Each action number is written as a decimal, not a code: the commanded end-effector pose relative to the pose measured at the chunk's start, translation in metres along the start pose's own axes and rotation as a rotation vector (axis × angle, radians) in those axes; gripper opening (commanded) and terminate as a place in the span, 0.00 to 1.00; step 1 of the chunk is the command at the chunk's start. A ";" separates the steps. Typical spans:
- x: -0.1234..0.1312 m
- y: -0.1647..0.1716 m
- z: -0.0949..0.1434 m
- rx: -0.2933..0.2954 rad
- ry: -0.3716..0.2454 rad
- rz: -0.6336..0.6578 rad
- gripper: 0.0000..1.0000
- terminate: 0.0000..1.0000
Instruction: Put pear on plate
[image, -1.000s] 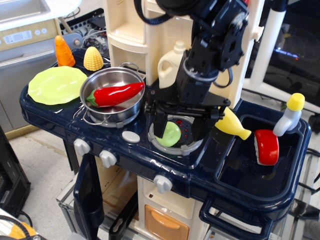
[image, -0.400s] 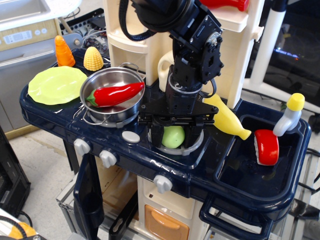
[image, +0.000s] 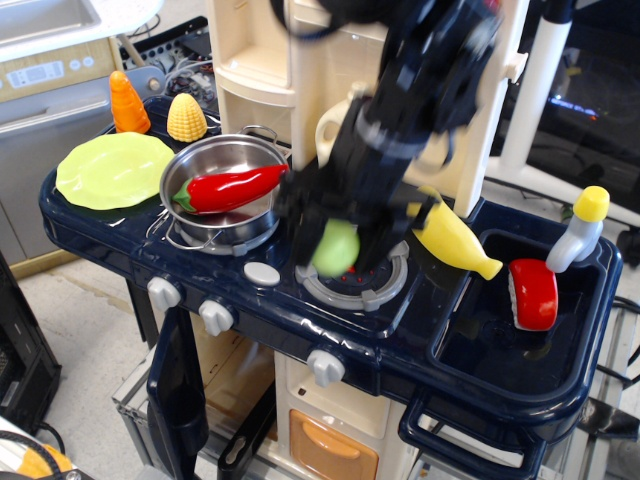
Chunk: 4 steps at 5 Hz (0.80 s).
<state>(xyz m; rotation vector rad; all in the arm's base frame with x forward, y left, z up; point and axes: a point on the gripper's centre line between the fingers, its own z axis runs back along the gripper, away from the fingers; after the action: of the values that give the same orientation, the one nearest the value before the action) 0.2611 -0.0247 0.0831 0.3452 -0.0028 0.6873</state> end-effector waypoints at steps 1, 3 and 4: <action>0.064 0.054 0.041 0.075 -0.124 -0.060 0.00 0.00; 0.126 0.100 -0.004 0.021 -0.198 -0.137 0.00 0.00; 0.146 0.114 -0.036 -0.029 -0.208 -0.164 0.00 0.00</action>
<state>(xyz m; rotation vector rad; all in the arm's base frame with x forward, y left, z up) 0.2903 0.1676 0.0822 0.3708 -0.1480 0.5048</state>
